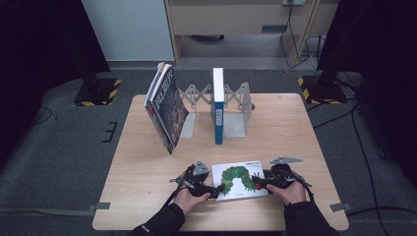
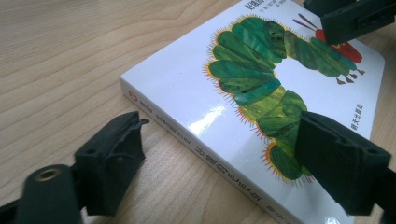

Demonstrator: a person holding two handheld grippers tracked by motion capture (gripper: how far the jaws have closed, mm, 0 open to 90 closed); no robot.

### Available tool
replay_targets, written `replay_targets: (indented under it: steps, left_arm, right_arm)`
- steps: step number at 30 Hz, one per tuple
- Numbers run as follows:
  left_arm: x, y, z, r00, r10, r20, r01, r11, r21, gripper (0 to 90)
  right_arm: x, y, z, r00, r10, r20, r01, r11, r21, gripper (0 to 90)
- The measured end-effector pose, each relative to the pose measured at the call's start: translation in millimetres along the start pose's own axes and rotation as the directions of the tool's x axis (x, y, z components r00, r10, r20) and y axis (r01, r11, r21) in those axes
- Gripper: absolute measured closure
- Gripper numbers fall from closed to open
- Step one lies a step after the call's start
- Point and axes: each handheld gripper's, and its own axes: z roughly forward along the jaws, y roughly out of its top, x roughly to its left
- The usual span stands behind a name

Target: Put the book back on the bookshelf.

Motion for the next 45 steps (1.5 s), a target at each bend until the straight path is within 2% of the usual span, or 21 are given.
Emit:
replay_targets:
  steps: [2, 5, 8, 13, 17, 19, 21, 22, 23, 24, 26, 27, 34, 35, 36, 37, 38, 39, 41, 45]
  left_arm:
    - [-1.1, 0.4, 0.8, 0.9999, 0.011, 0.004, -0.011, 0.9999, 0.009, 5.6]
    - [-0.9, 0.4, 0.7, 1.0000, 0.008, 0.005, -0.008, 0.9999, 0.008, 5.5]
    - [0.3, 0.8, 0.9, 0.9989, -0.002, 0.047, 0.002, 1.0000, -0.002, 8.3]
    - [0.1, 1.0, 1.3, 0.9985, -0.015, 0.052, 0.015, 0.9999, -0.006, 8.7]
    - [2.0, 1.9, 2.2, 0.9978, -0.029, 0.060, 0.030, 0.9995, -0.011, 8.4]
    - [3.0, 2.9, 3.2, 0.9970, -0.044, 0.064, 0.045, 0.9989, -0.015, 8.1]
    - [3.5, 3.1, 3.4, 0.9965, -0.049, 0.068, 0.051, 0.9986, -0.018, 7.9]
    - [4.0, 3.1, 3.4, 0.9960, -0.054, 0.071, 0.055, 0.9983, -0.018, 7.7]
    - [4.3, 3.1, 3.4, 0.9956, -0.058, 0.074, 0.060, 0.9980, -0.020, 7.7]
    - [4.6, 3.1, 3.6, 0.9951, -0.061, 0.077, 0.063, 0.9978, -0.021, 7.1]
    - [4.8, 3.1, 3.7, 0.9947, -0.065, 0.080, 0.067, 0.9975, -0.022, 6.2]
    - [4.9, 3.0, 3.6, 0.9943, -0.068, 0.083, 0.070, 0.9973, -0.022, 5.9]
    - [5.5, 2.9, 3.6, 0.9930, -0.074, 0.092, 0.077, 0.9967, -0.025, 5.6]
    - [6.2, 2.8, 3.4, 0.9923, -0.077, 0.097, 0.080, 0.9965, -0.026, 5.4]
    - [6.7, 2.7, 3.3, 0.9919, -0.079, 0.100, 0.082, 0.9963, -0.026, 5.3]
    - [6.7, 2.7, 3.3, 0.9919, -0.079, 0.100, 0.082, 0.9963, -0.026, 5.2]
    - [6.9, 2.7, 3.3, 0.9916, -0.080, 0.102, 0.083, 0.9962, -0.026, 5.2]
    - [6.7, 2.7, 3.4, 0.9917, -0.079, 0.101, 0.082, 0.9963, -0.026, 5.2]
    - [5.8, 2.8, 3.8, 0.9923, -0.078, 0.097, 0.081, 0.9964, -0.027, 5.0]
    - [5.6, 2.9, 4.0, 0.9924, -0.074, 0.099, 0.077, 0.9968, -0.024, 4.1]
  right_arm:
    - [-1.2, 0.2, -1.9, 0.9998, 0.018, -0.011, -0.018, 1.000, -0.013, 39.0]
    - [-2.1, 0.6, -3.8, 0.9992, 0.033, -0.023, -0.033, 0.999, -0.028, 39.4]
    - [-3.4, 1.8, -7.8, 0.9984, 0.031, -0.048, -0.034, 0.998, -0.060, 40.0]
    - [-3.7, 4.8, -11.9, 0.9949, 0.053, -0.086, -0.062, 0.993, -0.101, 40.0]
    - [-3.6, 7.0, -14.5, 0.9941, 0.052, -0.095, -0.064, 0.990, -0.126, 40.0]
    - [-3.6, 9.9, -17.6, 0.9911, 0.068, -0.114, -0.087, 0.981, -0.173, 40.5]
    - [-3.4, 10.6, -18.5, 0.9898, 0.075, -0.121, -0.097, 0.978, -0.182, 40.9]
    - [-3.7, 12.3, -20.1, 0.9867, 0.083, -0.140, -0.113, 0.968, -0.224, 41.7]
    - [-3.7, 12.3, -20.1, 0.9867, 0.083, -0.140, -0.113, 0.968, -0.224, 41.7]
    - [-3.3, 14.0, -21.4, 0.9837, 0.087, -0.157, -0.125, 0.960, -0.251, 41.7]
    - [-2.9, 14.9, -21.8, 0.9825, 0.086, -0.165, -0.128, 0.956, -0.265, 41.7]
    - [-2.2, 16.0, -22.3, 0.9799, 0.087, -0.180, -0.137, 0.947, -0.289, 41.0]
    - [-0.5, 13.8, -22.5, 0.9726, 0.117, -0.201, -0.174, 0.938, -0.300, 38.0]
    - [0.2, 12.9, -23.7, 0.9675, 0.129, -0.217, -0.192, 0.934, -0.300, 37.5]
    - [0.5, 12.0, -23.7, 0.9655, 0.134, -0.223, -0.198, 0.936, -0.291, 38.5]
    - [1.1, 11.0, -23.5, 0.9633, 0.136, -0.232, -0.198, 0.942, -0.272, 40.5]
    - [1.1, 11.0, -23.5, 0.9633, 0.136, -0.232, -0.198, 0.942, -0.272, 40.5]
    - [2.2, 10.0, -22.1, 0.9623, 0.135, -0.236, -0.195, 0.948, -0.252, 40.0]
    - [3.4, 10.4, -18.3, 0.9696, 0.120, -0.213, -0.165, 0.963, -0.212, 40.3]
    - [0.1, 11.6, -15.4, 0.9666, 0.125, -0.224, -0.169, 0.967, -0.189, 41.6]
